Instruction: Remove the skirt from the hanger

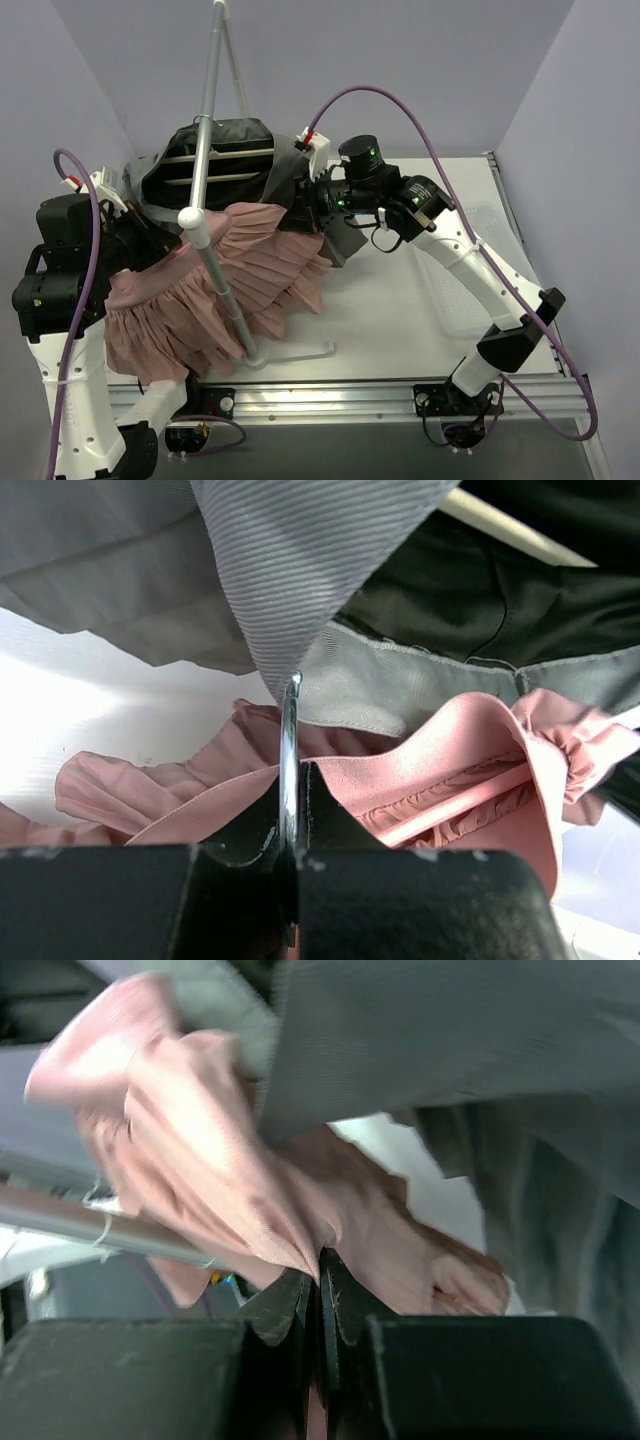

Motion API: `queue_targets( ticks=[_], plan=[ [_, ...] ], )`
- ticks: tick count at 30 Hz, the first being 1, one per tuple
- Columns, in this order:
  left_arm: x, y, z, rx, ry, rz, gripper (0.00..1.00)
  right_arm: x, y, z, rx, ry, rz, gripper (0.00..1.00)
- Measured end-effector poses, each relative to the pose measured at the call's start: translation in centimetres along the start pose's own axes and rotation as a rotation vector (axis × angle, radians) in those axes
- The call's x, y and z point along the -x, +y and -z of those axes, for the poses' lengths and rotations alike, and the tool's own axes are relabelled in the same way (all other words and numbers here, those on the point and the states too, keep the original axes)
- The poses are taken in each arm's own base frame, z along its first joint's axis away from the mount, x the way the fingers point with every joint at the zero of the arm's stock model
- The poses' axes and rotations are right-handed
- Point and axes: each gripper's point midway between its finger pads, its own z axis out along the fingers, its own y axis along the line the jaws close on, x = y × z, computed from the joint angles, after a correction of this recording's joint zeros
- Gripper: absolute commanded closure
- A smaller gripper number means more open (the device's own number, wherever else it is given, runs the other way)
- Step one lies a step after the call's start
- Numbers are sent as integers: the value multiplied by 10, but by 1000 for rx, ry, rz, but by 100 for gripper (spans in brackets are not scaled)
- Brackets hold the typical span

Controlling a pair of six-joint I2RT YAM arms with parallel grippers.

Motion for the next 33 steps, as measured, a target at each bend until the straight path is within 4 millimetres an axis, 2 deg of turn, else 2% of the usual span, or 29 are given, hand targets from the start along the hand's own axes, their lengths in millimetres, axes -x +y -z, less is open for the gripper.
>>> queue_targets(
  ticks=[4, 11, 15, 19, 26, 29, 33],
  plan=[
    [-3, 1, 0, -2, 4, 0, 98, 5, -16, 19, -116, -60, -54, 100],
    [-14, -10, 1, -78, 34, -10, 98, 26, -41, 80, -237, -216, -166, 100],
    [-17, -11, 2, -97, 38, -20, 98, 25, -63, 98, -303, -251, -226, 100],
    [-17, -16, 6, -132, 29, -44, 98, 18, -82, 100, -347, -236, -270, 100],
    [-20, -20, 11, -159, 26, -77, 98, 6, -97, 84, -339, -175, -295, 100],
    [-20, -22, 14, -166, 18, -65, 98, -11, -103, 80, -347, -142, -308, 100],
    [-13, -32, 18, -205, -16, -22, 98, -47, -109, 83, -384, -83, -329, 100]
  ],
)
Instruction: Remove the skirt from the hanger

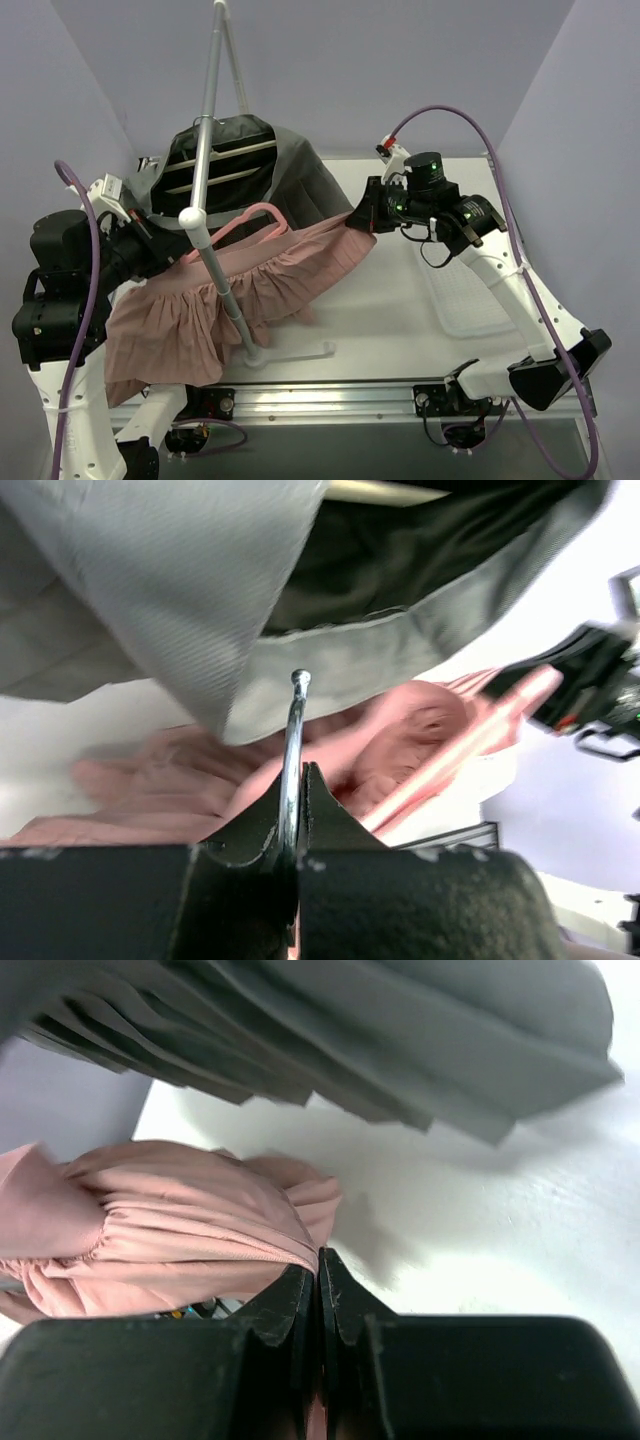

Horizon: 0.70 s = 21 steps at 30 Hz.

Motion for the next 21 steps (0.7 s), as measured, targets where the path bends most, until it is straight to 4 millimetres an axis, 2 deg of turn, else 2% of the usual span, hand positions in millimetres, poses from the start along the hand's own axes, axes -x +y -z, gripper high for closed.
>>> queue_targets(
  ticks=[5, 10, 13, 16, 19, 21],
  plan=[
    [10, -17, -1, -73, -32, 41, 98, -17, -9, 9, -18, 16, 4, 100],
    [16, -25, -3, -108, -44, 75, 98, -24, 3, 16, 45, 25, 22, 100],
    [17, -27, -6, -127, -53, 110, 98, -33, 25, 10, 112, 53, 64, 100],
    [11, -25, -12, -142, -44, 167, 98, -49, 71, -5, 210, 127, 142, 100],
    [10, -25, -18, -155, -34, 220, 98, -57, 110, -25, 283, 174, 199, 100],
    [12, -27, -20, -160, -34, 241, 98, -55, 116, -38, 288, 178, 204, 100]
  ],
)
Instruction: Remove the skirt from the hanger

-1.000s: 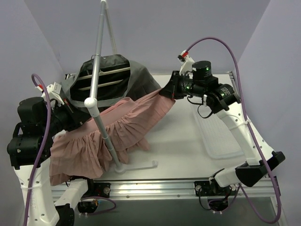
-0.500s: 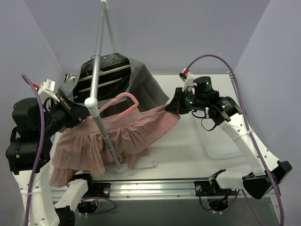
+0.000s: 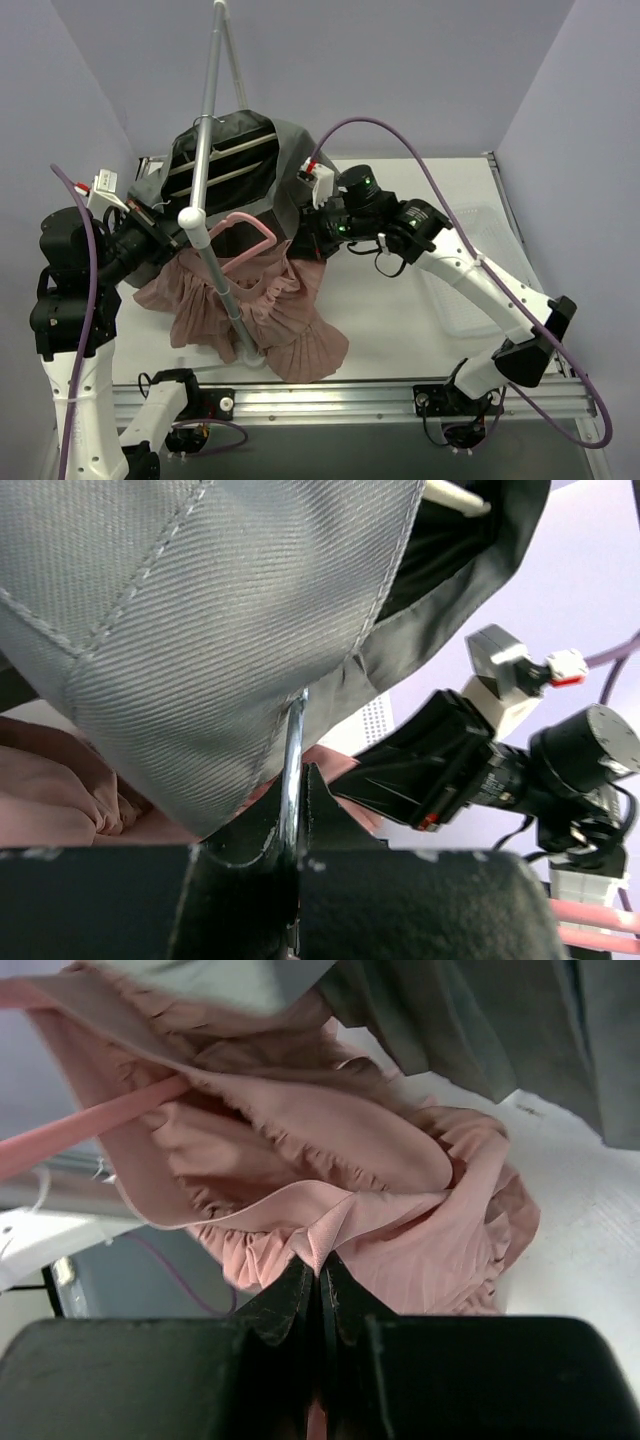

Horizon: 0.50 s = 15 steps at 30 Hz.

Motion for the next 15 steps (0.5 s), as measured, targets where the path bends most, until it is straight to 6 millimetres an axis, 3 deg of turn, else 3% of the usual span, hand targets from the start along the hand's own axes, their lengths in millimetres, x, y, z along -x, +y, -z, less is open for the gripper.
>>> queue_targets(
  ticks=[7, 15],
  plan=[
    [10, -10, -6, -30, -22, 60, 98, 1, -21, -25, -37, 22, -52, 100],
    [12, -23, -2, -96, -46, 114, 98, -7, -31, -54, -15, 57, -99, 100]
  ],
)
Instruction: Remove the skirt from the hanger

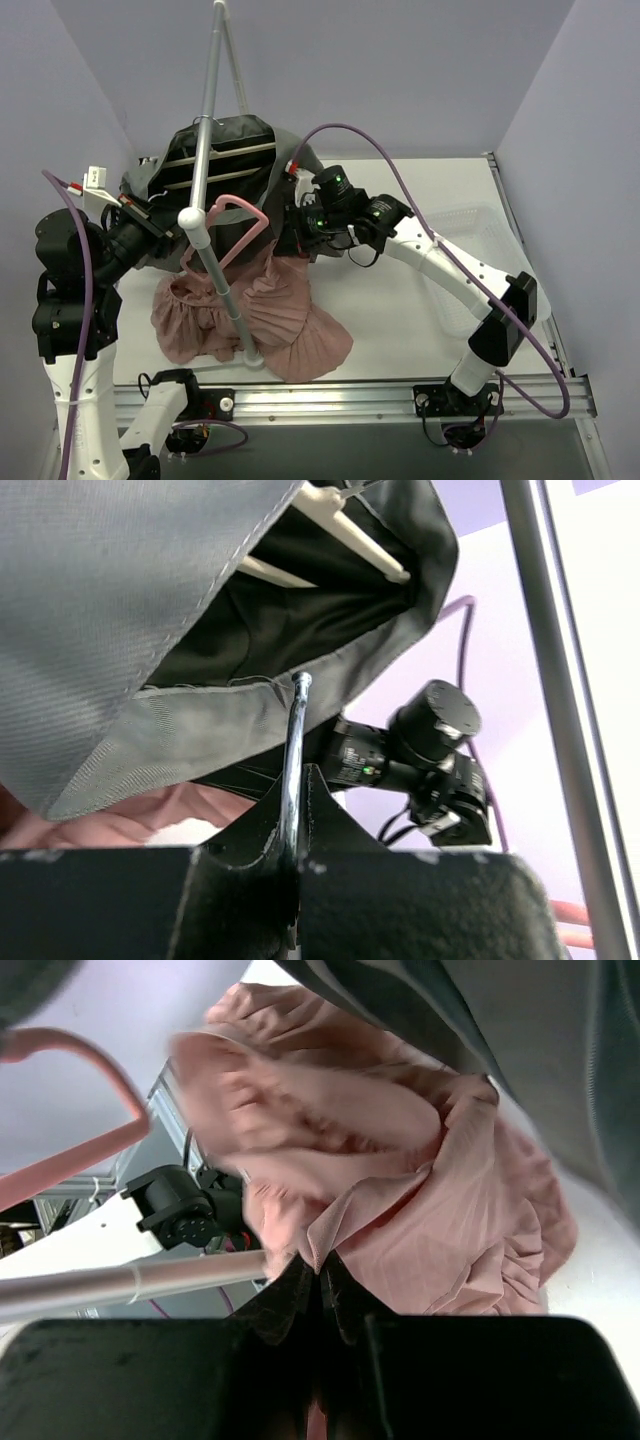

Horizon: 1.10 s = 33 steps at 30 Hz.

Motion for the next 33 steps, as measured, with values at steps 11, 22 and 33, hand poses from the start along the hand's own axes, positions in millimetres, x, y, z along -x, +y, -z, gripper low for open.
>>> queue_targets(
  ticks=[11, 22, 33],
  plan=[
    [6, -6, -4, -6, 1, -5, 98, 12, -46, 8, -114, -50, -62, 100],
    [-4, 32, 6, 154, 14, -94, 98, 71, -53, 140, -318, -283, -34, 100],
    [-7, 68, 12, 318, 69, -213, 98, 113, -40, 259, -457, -512, -20, 100]
  ],
)
